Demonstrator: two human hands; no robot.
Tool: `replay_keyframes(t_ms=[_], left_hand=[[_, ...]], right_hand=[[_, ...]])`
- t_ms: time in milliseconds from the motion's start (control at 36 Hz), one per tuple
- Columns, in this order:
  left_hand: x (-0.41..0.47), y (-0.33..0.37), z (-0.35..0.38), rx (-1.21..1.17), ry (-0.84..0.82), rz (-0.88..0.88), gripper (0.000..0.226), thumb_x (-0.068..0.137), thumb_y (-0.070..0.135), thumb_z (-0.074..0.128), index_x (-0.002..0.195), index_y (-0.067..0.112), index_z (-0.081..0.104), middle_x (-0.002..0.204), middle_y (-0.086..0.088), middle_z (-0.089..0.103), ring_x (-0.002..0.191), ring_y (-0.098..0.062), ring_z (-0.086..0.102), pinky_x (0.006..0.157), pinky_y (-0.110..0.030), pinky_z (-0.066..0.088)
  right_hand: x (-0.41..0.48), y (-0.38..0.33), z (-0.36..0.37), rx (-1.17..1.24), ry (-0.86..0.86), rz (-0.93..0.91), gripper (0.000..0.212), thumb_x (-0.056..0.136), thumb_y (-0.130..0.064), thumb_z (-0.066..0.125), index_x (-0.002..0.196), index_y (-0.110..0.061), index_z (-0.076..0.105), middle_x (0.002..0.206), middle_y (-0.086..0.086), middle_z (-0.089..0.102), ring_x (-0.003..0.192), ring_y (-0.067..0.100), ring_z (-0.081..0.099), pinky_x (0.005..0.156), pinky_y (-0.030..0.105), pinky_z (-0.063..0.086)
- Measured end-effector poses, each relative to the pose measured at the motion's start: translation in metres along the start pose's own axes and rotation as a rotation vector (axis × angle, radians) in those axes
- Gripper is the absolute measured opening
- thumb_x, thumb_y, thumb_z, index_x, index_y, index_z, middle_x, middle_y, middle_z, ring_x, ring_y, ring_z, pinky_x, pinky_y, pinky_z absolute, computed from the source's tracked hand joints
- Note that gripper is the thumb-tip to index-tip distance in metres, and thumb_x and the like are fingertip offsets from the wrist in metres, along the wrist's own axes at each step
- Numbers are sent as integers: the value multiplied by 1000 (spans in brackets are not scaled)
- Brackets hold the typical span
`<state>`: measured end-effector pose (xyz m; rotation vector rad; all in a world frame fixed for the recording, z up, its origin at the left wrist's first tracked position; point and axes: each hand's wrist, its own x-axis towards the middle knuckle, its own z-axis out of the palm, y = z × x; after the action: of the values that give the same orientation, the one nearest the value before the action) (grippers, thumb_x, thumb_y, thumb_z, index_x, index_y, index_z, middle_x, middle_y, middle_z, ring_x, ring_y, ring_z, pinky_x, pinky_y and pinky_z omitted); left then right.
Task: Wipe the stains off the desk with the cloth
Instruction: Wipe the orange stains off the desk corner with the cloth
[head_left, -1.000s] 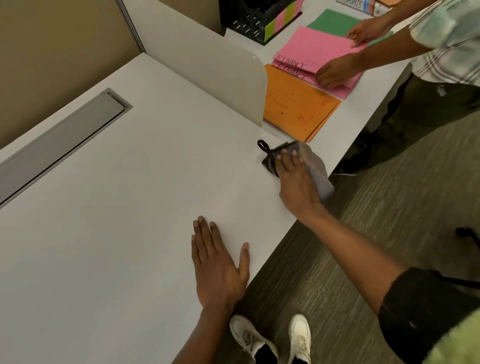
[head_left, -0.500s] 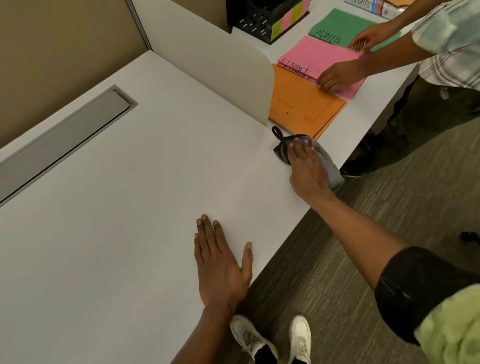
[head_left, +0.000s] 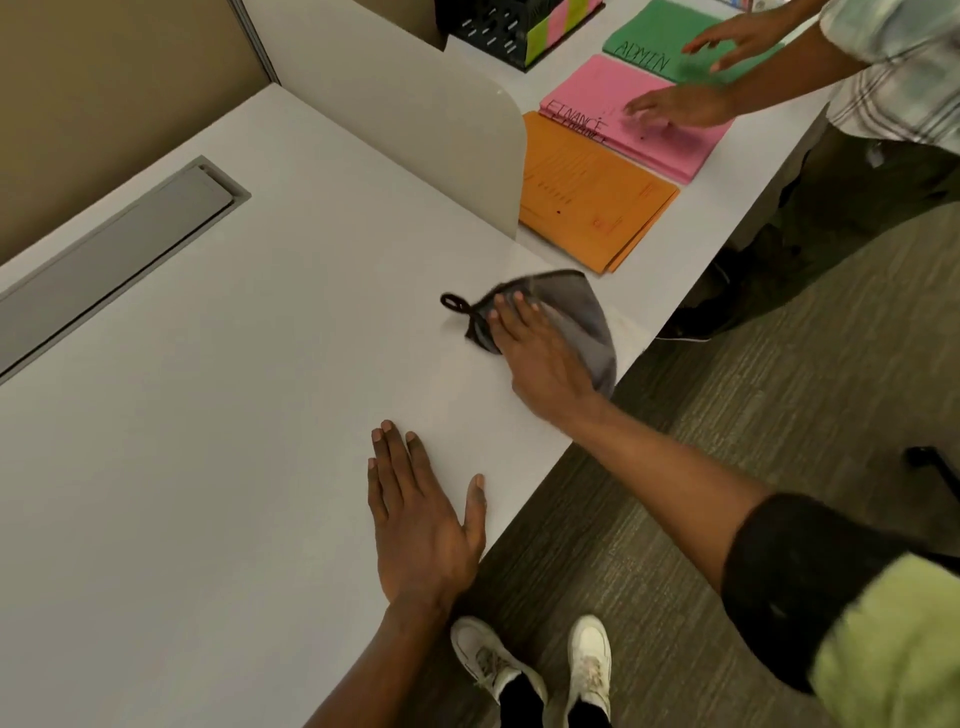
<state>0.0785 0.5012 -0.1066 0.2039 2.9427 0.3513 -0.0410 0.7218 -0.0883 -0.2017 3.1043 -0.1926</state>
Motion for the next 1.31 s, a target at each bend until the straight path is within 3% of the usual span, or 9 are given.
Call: replay_keyframes(t_ms=[83,222,417,556,694,806,917,1111,1306], left_hand=[[0,0,-2,-3,0,-1,93,108,73,16,174,9,-4,181,-8,-25,167,-20,-27,139,-45,-3],[-1,-1,-3,-30,8,-3,94,108,73,21,174,11,-3,182,-6,-23,167,-18,-26,138,-43,-4],[1,-1,-2,-24,6,0,93,109,70,24,174,8,-2,182,-9,-23,168,-21,-24,139,-48,2],[1,-1,2,-21,14,-10,94,109,71,25,174,9,-1,182,-8,-23,168,-21,-24,139,-47,1],[2,-1,3,3,11,-9,94,108,71,22,174,8,0,182,-9,-21,168,-22,-23,139,-47,1],[2,-1,1,6,10,-10,93,109,71,21,174,7,-1,182,-11,-21,168,-23,-23,139,-47,1],[1,-1,1,4,-1,-12,93,109,71,21,174,7,-1,182,-10,-22,168,-22,-25,139,-48,1],[1,0,-1,7,2,-13,94,108,71,21,174,8,-1,181,-9,-25,167,-21,-28,139,-45,-4],[1,1,-2,5,-7,-12,94,109,71,20,174,8,-3,180,-10,-26,166,-21,-29,138,-45,-5]], right_hand=[[37,24,-12,-50,-39,25,67,95,2,34,162,1,23,172,21,17,161,39,13,132,45,8],[39,61,-23,2,33,170,62,96,1,46,157,0,35,167,19,33,154,39,29,129,42,22],[-42,56,-22,37,54,325,81,83,10,64,157,3,34,164,24,36,156,43,25,130,50,22],[-98,36,-22,-26,-8,358,91,79,2,70,160,0,29,169,22,28,159,40,18,129,52,25],[-69,57,-20,-34,22,366,84,82,3,65,159,2,31,166,24,31,158,43,20,130,52,22],[-39,87,-29,98,-4,380,74,88,11,57,159,0,35,165,19,37,157,36,25,129,43,23],[-48,79,-26,-48,13,319,78,81,-2,63,154,5,37,155,26,46,150,41,35,130,49,22],[-115,3,-14,52,-16,226,95,73,3,75,159,-1,34,168,20,30,159,35,23,131,45,20],[-78,38,-17,-22,-26,146,82,81,9,62,158,2,35,168,23,30,158,40,23,130,50,22]])
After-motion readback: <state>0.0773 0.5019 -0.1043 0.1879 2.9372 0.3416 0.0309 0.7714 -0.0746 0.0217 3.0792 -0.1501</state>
